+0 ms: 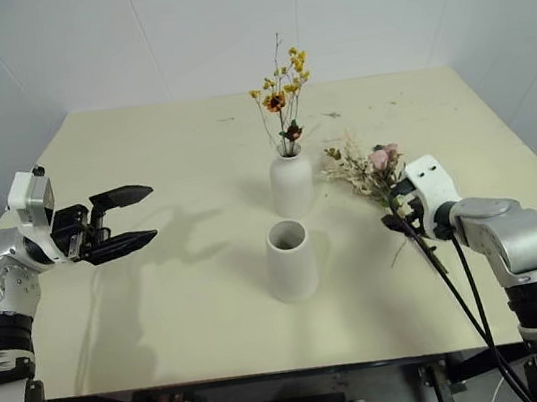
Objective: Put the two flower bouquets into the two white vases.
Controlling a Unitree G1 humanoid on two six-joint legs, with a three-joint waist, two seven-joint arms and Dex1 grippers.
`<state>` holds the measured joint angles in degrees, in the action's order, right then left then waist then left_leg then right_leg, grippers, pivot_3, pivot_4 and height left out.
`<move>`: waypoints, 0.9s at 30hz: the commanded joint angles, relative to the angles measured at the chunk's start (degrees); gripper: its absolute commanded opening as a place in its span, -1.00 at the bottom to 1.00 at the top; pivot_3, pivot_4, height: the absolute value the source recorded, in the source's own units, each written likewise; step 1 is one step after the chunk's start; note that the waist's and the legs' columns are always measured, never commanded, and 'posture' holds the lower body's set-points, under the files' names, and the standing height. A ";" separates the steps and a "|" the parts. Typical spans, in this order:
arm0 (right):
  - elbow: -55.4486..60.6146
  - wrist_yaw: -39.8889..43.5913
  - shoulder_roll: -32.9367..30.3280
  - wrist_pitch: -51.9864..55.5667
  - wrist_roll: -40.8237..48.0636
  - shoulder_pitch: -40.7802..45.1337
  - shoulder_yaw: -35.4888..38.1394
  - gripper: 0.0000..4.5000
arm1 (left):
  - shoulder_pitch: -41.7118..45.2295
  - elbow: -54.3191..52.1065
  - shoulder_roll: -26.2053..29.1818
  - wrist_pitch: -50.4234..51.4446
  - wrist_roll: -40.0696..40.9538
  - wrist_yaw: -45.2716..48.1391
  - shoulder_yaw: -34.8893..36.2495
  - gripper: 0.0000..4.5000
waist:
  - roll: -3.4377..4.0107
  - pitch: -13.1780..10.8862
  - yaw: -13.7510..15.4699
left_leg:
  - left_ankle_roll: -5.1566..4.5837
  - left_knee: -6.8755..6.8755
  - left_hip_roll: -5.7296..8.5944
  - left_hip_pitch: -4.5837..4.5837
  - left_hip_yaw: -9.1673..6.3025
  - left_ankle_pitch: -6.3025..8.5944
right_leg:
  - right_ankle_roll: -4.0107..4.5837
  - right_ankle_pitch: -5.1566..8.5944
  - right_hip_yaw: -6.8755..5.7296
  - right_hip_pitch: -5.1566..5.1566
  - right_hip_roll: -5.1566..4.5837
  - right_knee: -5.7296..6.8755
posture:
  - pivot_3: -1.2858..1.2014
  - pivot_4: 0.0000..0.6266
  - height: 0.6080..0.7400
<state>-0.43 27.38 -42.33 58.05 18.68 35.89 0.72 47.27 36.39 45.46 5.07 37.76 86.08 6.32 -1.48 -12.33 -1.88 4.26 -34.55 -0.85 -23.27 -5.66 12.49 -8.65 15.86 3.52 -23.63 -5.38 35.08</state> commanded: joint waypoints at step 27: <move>-6.29 -1.42 4.42 1.49 -3.74 2.96 4.00 0.98 | -2.26 -5.51 0.08 0.61 -0.84 4.86 3.32 1.00 | 0.00 0.00 -0.12 | 0.04 0.04 0.00 0.01 0.00 -0.02 | 0.00 0.01 0.00 -0.02 0.00 0.02 | 0.03 -0.52 1.00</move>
<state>-9.21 26.50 -37.69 59.12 14.62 38.96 2.76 44.06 31.96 45.45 5.90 37.14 86.07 8.89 -1.48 -12.33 -2.00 4.30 -34.51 -0.85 -23.26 -5.66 12.47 -8.65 15.87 3.52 -23.65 -5.38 35.11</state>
